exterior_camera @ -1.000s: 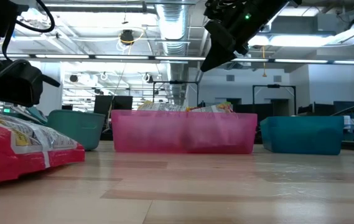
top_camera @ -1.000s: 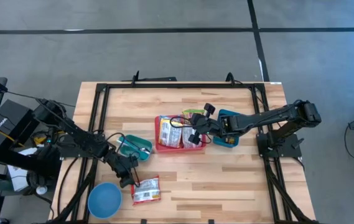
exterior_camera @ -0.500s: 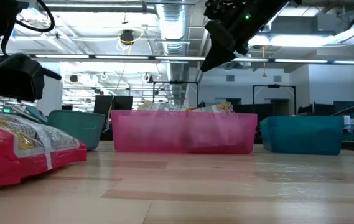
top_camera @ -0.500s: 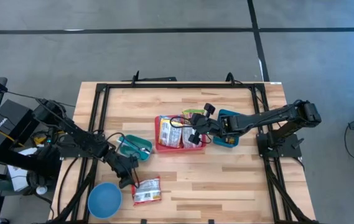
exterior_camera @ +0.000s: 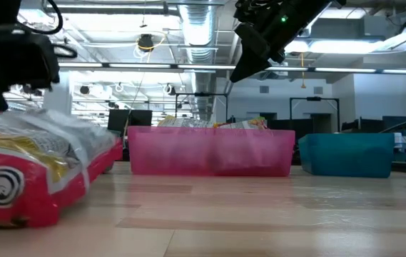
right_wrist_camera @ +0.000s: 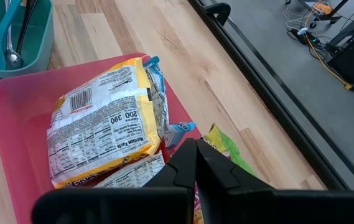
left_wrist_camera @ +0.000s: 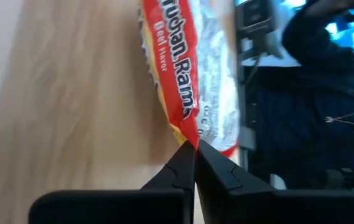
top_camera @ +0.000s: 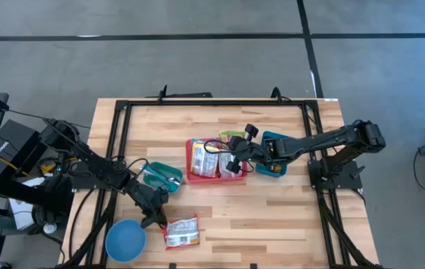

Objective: Pick & Place Food Item
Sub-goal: Put the orange noodle pack into the red bin

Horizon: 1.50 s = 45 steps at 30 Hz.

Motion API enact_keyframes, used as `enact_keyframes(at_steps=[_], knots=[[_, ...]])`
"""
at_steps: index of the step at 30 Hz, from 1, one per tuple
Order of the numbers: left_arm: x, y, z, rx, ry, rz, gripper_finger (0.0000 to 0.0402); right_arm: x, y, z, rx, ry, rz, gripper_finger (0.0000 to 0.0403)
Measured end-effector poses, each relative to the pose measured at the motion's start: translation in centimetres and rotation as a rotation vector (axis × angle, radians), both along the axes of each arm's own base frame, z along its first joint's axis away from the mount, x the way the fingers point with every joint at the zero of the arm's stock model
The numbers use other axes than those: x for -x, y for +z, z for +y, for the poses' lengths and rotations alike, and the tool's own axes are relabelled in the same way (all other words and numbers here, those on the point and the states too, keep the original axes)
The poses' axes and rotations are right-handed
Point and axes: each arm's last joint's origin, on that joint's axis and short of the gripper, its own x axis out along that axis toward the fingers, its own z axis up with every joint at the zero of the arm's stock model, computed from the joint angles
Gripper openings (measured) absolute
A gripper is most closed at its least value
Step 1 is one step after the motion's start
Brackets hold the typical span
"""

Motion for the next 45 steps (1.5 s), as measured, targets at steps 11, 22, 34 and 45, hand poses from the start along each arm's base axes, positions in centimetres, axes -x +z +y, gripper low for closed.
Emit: enact_keyframes(at_steps=[11, 22, 34, 45], knots=[[-0.9, 2.1, -0.6, 0.034, -0.067, -0.306, 0.0, 0.0, 0.0, 0.0, 0.0, 0.0, 0.0, 0.0], [-2.1, 3.7, 0.5, 0.012, -0.003, -0.531, 0.0, 0.0, 0.0, 0.0, 0.0, 0.0, 0.0, 0.0], [-3.1, 4.9, 2.1, 0.02, 0.135, -0.645, 0.0, 0.0, 0.0, 0.0, 0.005, 0.004, 0.004, 0.0], [-4.0, 6.1, 4.4, -0.008, 0.387, -0.759, 0.0, 0.0, 0.0, 0.0, 0.008, 0.002, 0.004, 0.0]])
